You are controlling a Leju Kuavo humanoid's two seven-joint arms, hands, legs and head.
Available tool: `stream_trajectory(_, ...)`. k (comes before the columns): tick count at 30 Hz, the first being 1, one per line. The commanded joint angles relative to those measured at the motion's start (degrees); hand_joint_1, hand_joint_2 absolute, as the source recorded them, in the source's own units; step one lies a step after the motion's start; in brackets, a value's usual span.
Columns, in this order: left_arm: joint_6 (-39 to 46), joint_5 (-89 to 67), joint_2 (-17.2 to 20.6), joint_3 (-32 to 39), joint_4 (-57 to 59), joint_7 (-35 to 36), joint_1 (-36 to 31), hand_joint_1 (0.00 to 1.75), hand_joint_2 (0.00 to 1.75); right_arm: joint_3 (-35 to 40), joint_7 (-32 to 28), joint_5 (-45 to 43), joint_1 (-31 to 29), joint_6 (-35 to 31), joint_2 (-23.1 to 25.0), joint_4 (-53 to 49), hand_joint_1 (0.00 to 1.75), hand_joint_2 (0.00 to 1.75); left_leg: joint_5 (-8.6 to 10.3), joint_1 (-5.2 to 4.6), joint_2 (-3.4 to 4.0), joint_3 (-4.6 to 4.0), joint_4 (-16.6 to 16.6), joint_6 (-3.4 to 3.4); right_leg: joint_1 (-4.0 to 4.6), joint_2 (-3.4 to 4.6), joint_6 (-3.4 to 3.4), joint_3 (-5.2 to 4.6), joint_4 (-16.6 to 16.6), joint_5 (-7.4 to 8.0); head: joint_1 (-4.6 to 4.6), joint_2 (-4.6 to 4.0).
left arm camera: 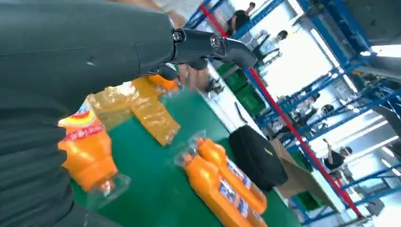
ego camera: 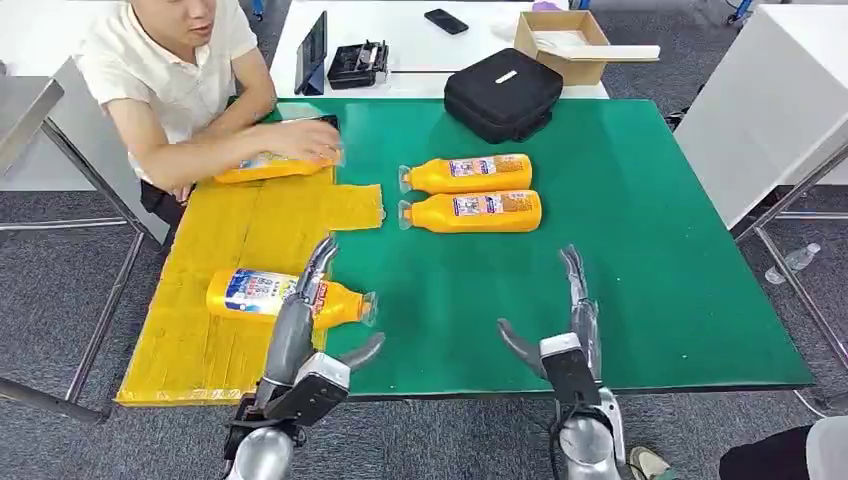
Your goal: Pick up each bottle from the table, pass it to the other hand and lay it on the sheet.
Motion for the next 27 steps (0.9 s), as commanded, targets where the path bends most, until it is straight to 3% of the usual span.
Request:
stream_trajectory(1, -6.2, 10.4, -4.0, 6.6, -4.9, 0.7, 4.4, 0.0, 1.75, -0.8, 5.1, 1.9, 2.2, -0.2, 5.6, -10.4, 0.0, 1.75, -0.15, 0.02, 0.28, 0.13, 0.1, -0.02, 0.06, 0.17, -0.25, 0.04, 0.1, -0.09, 0.0, 0.0)
stream_trajectory(4, -9.0, 13.3, -3.9, 5.1, -4.5, 0.9, 4.7, 0.0, 1.75, 2.6, 4.4, 19.3, 3.3, -14.6, 3.2, -13.1, 0.0, 1.75, -0.09, 0.01, 0.2, 0.08, 0.1, -0.01, 0.04, 0.09, -0.2, 0.01, 0.1, -0.05, -0.02, 0.0)
stream_trajectory(14, -11.3, 18.1, -3.6, 5.0, -4.1, -0.2, 5.5, 0.0, 1.75, 2.0, 6.8, 17.8, 3.2, -15.1, 2.9, -12.0, 0.0, 1.75, -0.11, 0.02, 0.16, 0.25, 0.0, 0.0, 0.06, 0.06, -0.26, 0.21, 0.0, -0.08, -0.02, 0.0)
stream_trajectory(18, -10.6, 18.5, -3.2, 5.2, -5.3, -2.9, 6.6, 0.0, 1.75, 1.7, 17.2, 36.4, 2.9, -18.5, -1.8, -5.9, 0.0, 1.75, -0.12, 0.04, 0.2, 0.31, 0.0, 0.0, 0.09, 0.09, -0.27, 0.28, -0.1, -0.06, 0.0, 0.0)
stream_trajectory(22, -9.1, 15.6, -3.5, 4.3, -5.2, -2.5, 5.5, 0.0, 1.75, 0.1, 20.2, 41.1, 2.4, -17.8, -4.0, 0.8, 0.0, 1.75, -0.14, 0.08, 0.19, 0.45, -0.1, 0.04, 0.14, 0.06, -0.29, 0.47, -0.2, -0.06, 0.0, 0.0)
stream_trajectory(27, -8.2, 12.6, -3.9, 3.3, -5.1, -2.1, 4.2, 0.0, 1.75, -2.0, 21.7, 40.8, 0.4, -15.4, -5.4, 7.5, 0.0, 1.75, -0.04, 0.07, 0.03, 0.2, 0.0, 0.03, 0.1, -0.04, -0.17, 0.25, -0.1, -0.01, 0.0, 0.0)
